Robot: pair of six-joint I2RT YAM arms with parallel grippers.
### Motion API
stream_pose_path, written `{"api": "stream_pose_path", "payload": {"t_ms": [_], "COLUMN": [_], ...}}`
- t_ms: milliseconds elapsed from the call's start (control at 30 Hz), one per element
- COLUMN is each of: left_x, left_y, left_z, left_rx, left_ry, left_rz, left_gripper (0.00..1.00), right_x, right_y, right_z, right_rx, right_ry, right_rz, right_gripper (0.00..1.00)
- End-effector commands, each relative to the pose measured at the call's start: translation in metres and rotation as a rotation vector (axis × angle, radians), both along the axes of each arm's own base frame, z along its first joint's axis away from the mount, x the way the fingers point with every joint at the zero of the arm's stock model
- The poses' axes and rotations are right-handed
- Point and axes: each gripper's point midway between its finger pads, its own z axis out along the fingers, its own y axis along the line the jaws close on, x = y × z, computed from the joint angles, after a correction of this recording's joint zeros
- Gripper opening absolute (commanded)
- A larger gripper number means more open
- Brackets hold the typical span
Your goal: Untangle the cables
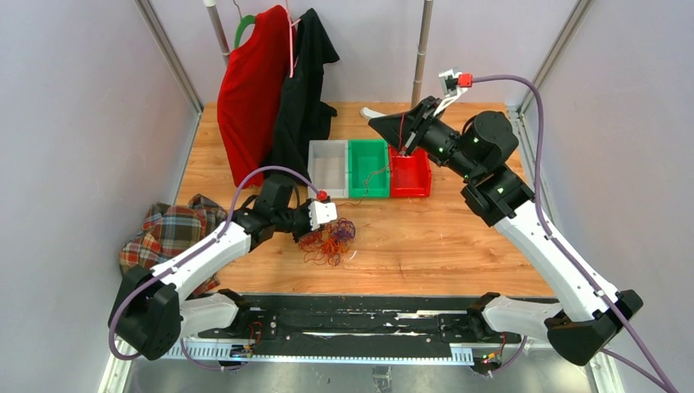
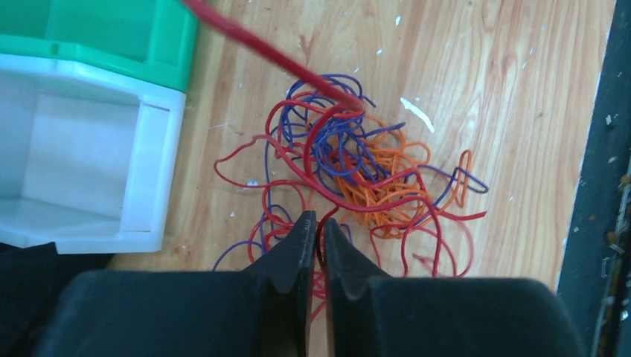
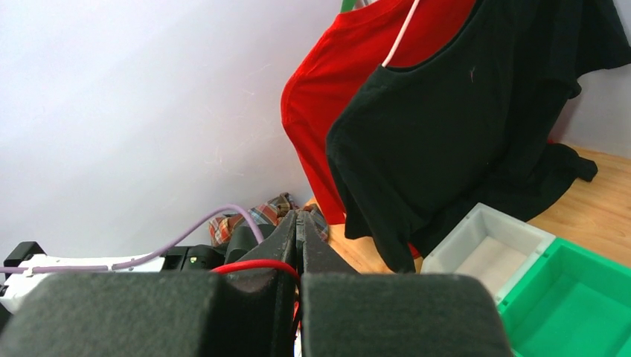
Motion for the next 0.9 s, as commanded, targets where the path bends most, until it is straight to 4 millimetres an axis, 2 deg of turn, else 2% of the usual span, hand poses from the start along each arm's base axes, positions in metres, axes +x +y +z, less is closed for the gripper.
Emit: {"api": "stream_pose_path", "payload": {"t_ms": [0, 33, 100, 133, 167, 233, 267, 333, 433, 533, 600, 667, 733, 867], "left_x": [0.007, 0.008, 0.018, 0.026, 0.038, 0.059, 0.066, 0.071, 0.065, 0.055, 0.05, 0.042, 0.03, 0.006], "left_y": [0.003, 0.006, 0.013, 0.019, 0.026, 0.047, 0.055, 0.066, 0.071, 0.07, 0.068, 0.061, 0.052, 0.034], "left_z": [0.011, 0.015, 0.031, 0.043, 0.063, 0.099, 0.119, 0.159, 0.21, 0.249, 0.276, 0.299, 0.315, 0.335], "left_rx": [0.02, 0.035, 0.07, 0.092, 0.118, 0.184, 0.208, 0.227, 0.184, 0.128, 0.082, 0.012, -0.065, -0.186], "left_ry": [-0.024, -0.028, -0.086, -0.135, -0.22, -0.383, -0.464, -0.596, -0.699, -0.771, -0.829, -0.857, -0.859, -0.838], "left_rz": [0.039, 0.05, 0.076, 0.107, 0.133, 0.217, 0.241, 0.268, 0.28, 0.265, 0.253, 0.226, 0.187, 0.076], "left_gripper": [0.04, 0.01, 0.01, 0.0, 0.0, 0.01, 0.01, 0.0, 0.01, 0.01, 0.01, 0.0, 0.01, 0.01], "right_x": [-0.003, -0.003, -0.005, -0.006, -0.005, -0.005, -0.005, -0.004, -0.003, -0.001, 0.003, 0.008, 0.011, 0.002], "right_y": [-0.011, -0.011, -0.013, -0.014, -0.016, -0.021, -0.024, -0.027, -0.032, -0.033, -0.035, -0.034, -0.022, 0.027], "right_z": [0.002, -0.002, -0.014, -0.021, -0.03, -0.049, -0.058, -0.074, -0.093, -0.112, -0.123, -0.122, -0.119, -0.111], "right_rx": [0.032, 0.028, 0.006, -0.011, -0.033, -0.074, -0.094, -0.132, -0.183, -0.275, -0.321, -0.315, -0.274, -0.192], "right_ry": [-0.01, -0.004, 0.004, 0.01, 0.016, 0.034, 0.044, 0.062, 0.08, 0.11, 0.119, 0.1, 0.082, 0.006], "right_rz": [-0.019, -0.019, -0.016, -0.017, -0.026, -0.047, -0.057, -0.07, -0.09, -0.084, -0.097, -0.11, -0.067, 0.084], "right_gripper": [0.0, 0.0, 0.01, 0.1, 0.22, 0.37, 0.43, 0.48, 0.52, 0.68, 0.7, 0.7, 0.71, 0.71]}}
